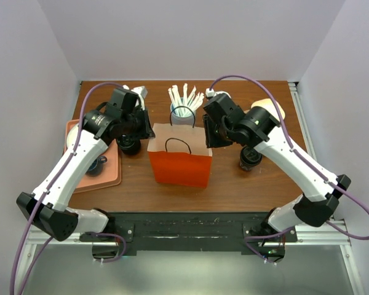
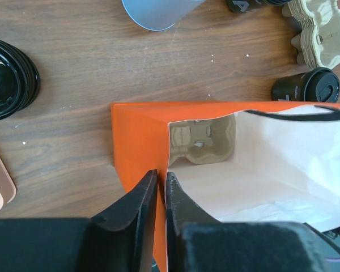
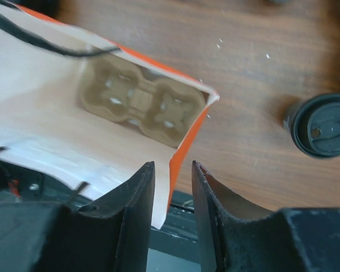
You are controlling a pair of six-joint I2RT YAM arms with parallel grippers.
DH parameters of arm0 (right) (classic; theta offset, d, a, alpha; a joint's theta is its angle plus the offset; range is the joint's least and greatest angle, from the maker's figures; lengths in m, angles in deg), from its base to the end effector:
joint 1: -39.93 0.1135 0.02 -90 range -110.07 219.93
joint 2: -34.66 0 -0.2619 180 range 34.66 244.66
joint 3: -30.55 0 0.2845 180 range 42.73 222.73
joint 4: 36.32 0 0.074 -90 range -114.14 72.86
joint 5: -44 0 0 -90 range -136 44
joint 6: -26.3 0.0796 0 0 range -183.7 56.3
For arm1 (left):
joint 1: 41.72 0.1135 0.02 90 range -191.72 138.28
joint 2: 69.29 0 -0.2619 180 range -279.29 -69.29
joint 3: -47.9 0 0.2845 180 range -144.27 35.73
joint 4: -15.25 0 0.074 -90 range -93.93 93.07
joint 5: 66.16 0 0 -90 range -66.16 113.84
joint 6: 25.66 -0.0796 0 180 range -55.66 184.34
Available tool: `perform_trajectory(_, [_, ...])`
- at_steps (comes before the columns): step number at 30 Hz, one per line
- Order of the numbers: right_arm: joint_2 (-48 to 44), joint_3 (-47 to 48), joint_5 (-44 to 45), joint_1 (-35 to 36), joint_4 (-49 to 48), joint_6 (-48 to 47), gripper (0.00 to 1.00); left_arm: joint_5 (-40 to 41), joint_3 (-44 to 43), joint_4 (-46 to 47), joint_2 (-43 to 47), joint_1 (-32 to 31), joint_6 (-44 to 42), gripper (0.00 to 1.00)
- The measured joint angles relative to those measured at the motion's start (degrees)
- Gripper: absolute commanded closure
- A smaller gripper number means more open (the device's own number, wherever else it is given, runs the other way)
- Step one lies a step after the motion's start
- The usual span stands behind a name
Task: Pack the takeout coffee
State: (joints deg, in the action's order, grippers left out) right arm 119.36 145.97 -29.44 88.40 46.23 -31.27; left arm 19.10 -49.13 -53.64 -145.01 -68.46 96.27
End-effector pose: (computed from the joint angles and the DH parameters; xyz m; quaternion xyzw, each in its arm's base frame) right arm 0.2379 0.2344 0.4015 -0.0838 0.9326 0.1064 0.3345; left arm 0.2863 -0.1516 0.3575 -0.0272 0.9312 -0.2107 0.2962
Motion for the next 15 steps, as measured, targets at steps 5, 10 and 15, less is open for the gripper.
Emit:
perform_trajectory(5, [0.2, -3.15, 0.98, 0.0, 0.74, 0.39, 0.89, -0.66, 0.0, 0.04, 0.0, 0.0, -0.04, 1.0])
perform_trajectory(10, [0.42, -3.69, 1.53, 0.0, 0.68, -0.09, 1.0, -1.57, 0.0, 0.07, 0.0, 0.0, 0.24, 1.0])
perform_trajectory(15, [1.79, 0.5, 2.49, 0.0, 2.95, -1.44, 1.0, -2.34, -2.27, -2.08, -0.44, 0.0, 1.2, 1.0])
